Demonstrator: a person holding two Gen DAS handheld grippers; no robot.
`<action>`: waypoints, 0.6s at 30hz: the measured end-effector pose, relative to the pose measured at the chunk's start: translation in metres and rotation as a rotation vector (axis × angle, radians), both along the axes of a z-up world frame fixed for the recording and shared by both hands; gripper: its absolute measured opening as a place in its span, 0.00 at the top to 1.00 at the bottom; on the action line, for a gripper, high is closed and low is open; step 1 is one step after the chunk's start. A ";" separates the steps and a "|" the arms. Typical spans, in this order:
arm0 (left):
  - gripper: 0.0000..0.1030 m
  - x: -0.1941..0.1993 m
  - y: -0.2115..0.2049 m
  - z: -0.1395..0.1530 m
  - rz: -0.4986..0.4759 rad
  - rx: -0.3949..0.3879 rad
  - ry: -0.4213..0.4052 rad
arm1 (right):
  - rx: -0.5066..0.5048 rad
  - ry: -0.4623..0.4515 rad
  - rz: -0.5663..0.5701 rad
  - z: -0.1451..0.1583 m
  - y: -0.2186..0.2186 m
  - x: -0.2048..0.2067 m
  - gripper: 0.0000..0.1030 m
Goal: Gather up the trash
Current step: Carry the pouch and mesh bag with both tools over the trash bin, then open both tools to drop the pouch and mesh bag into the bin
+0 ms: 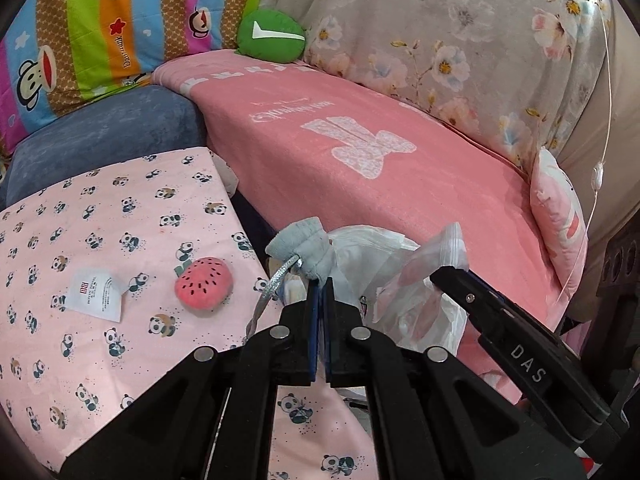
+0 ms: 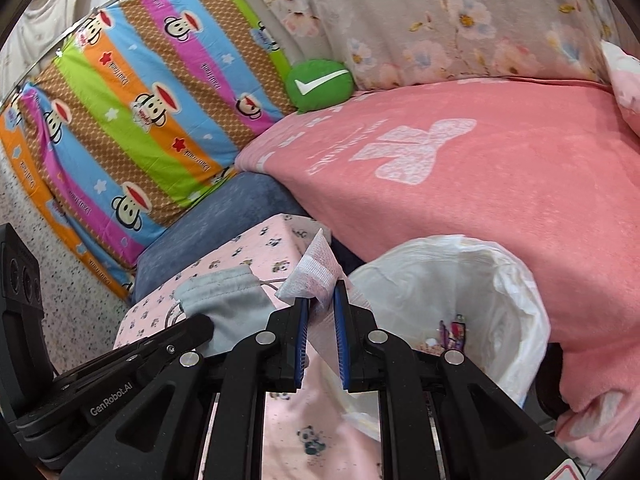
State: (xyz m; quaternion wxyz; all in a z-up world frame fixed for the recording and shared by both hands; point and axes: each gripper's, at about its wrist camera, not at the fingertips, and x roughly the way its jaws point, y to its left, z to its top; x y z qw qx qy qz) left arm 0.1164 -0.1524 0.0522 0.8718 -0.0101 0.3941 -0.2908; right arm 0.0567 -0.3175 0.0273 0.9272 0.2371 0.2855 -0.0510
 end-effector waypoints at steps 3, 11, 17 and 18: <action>0.99 -0.004 -0.014 -0.004 -0.020 0.006 0.008 | 0.008 0.008 -0.019 -0.006 -0.012 -0.006 0.88; 0.98 -0.009 -0.039 -0.011 -0.061 0.022 0.017 | 0.020 0.023 -0.054 -0.017 -0.032 -0.016 0.88; 0.69 -0.009 -0.048 -0.019 -0.059 0.027 0.026 | 0.036 0.055 -0.090 -0.028 -0.042 -0.018 0.80; 0.67 -0.009 -0.048 -0.019 -0.050 0.030 0.017 | 0.040 0.058 -0.090 -0.030 -0.043 -0.018 0.80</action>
